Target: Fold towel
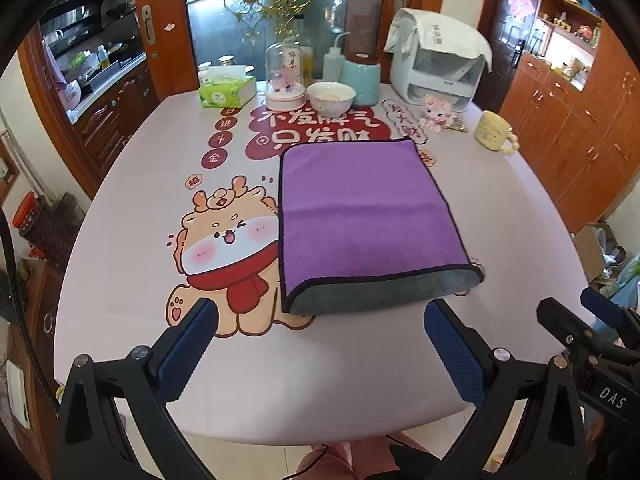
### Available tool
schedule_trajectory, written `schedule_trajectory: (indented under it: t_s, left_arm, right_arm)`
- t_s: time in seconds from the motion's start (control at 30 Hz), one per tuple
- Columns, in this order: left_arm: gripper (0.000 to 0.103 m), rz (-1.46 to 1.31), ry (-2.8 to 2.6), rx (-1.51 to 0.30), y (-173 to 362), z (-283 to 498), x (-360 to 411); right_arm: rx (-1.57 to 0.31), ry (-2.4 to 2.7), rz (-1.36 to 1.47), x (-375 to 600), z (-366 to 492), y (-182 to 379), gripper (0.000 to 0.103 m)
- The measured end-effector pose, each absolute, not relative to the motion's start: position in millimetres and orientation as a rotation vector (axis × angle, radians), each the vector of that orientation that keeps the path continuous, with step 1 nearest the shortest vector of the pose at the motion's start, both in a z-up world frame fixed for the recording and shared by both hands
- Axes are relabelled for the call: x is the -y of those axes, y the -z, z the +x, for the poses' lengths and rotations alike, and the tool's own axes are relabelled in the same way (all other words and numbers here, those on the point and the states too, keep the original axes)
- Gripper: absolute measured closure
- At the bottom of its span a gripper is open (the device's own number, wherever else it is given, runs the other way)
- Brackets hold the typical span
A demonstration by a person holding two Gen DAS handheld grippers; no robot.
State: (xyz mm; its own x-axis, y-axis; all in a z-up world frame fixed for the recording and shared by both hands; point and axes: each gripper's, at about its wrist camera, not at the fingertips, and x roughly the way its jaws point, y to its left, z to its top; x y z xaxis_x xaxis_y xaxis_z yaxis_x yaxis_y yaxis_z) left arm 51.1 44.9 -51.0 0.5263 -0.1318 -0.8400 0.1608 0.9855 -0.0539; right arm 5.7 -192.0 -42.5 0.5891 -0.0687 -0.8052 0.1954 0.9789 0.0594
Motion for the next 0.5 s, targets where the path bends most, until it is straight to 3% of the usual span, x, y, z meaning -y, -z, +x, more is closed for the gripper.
schedule_trajectory:
  t_s: [0.27,0.5]
  left_arm:
    - [0.001,0.026,0.136,-1.062,75.3,81.5,-44.0]
    - [0.001,0.074,0.184,-1.067,89.9,109.4,-34.7]
  right_arm:
    - [-0.983,0.115,0.125,212.9,34.8,64.7,0.017]
    - [-1.021,0.045,0.111,228.6,61.1,88.9,0.030]
